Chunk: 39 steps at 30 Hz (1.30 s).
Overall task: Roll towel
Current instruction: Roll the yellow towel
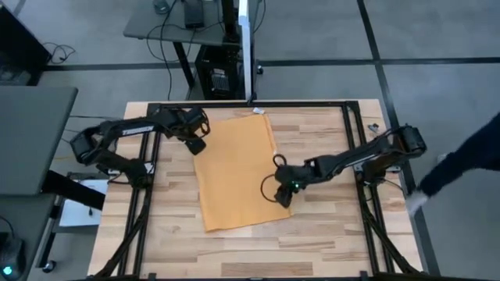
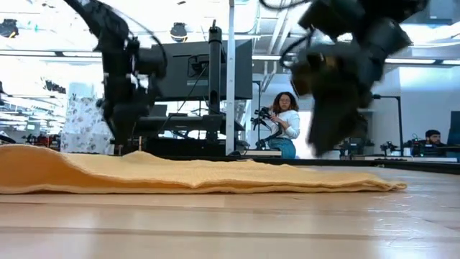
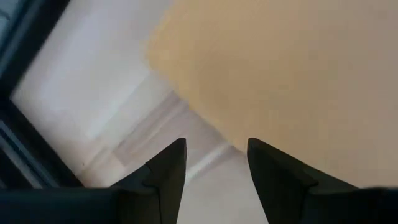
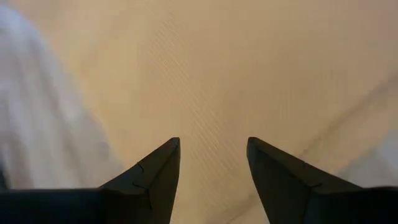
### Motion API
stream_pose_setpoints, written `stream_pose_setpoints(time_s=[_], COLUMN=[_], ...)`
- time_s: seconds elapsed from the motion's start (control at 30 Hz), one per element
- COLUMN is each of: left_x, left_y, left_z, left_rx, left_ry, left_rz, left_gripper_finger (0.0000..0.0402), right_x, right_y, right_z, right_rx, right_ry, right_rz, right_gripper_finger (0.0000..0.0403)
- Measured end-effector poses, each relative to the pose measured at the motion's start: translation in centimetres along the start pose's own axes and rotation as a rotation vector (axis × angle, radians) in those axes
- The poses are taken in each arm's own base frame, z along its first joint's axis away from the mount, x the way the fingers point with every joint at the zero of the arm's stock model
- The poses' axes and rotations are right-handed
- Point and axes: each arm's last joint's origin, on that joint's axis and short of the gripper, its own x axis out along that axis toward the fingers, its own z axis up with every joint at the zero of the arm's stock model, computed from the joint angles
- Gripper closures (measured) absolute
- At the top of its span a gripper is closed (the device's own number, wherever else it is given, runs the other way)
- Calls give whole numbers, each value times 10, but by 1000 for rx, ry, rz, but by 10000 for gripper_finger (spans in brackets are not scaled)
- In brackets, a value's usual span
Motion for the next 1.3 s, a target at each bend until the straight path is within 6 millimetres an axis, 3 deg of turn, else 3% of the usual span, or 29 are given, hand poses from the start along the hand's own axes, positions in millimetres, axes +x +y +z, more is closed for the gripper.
stream_pose_setpoints(time_s=[0.07,0.2,0.37,0.47,0.6,0.87,1.0,1.1,1.3], left_x=[-17,-31,-53,-74,-101,-138,-128,-103,-61], left_y=[-1,-3,-15,-35,-71,-161,-194,-208,-240], left_z=[4,9,16,13,-6,-58,-97,-126,-150], left_rx=[21,33,186,317,439,213,89,41,-14], left_ry=[-88,-224,-254,-235,-189,-258,-347,-409,-516], left_rz=[-30,-97,-316,-375,-388,-643,-633,-606,-768], left_gripper_finger=[247,247,244,232,208,201,206,207,207], right_x=[-4,-5,-11,-20,-25,-25,-26,-24,-18], right_y=[-5,-17,-21,-11,-1,33,53,61,62], right_z=[5,16,26,27,18,-14,-30,-41,-58], right_rx=[-24,-89,-241,-395,-480,-496,-560,-574,-531], right_ry=[-11,-35,-46,-34,26,74,12,-38,-57], right_rz=[-8,-31,-49,-43,-47,12,12,39,76], right_gripper_finger=[221,221,221,221,221,221,221,221,221])
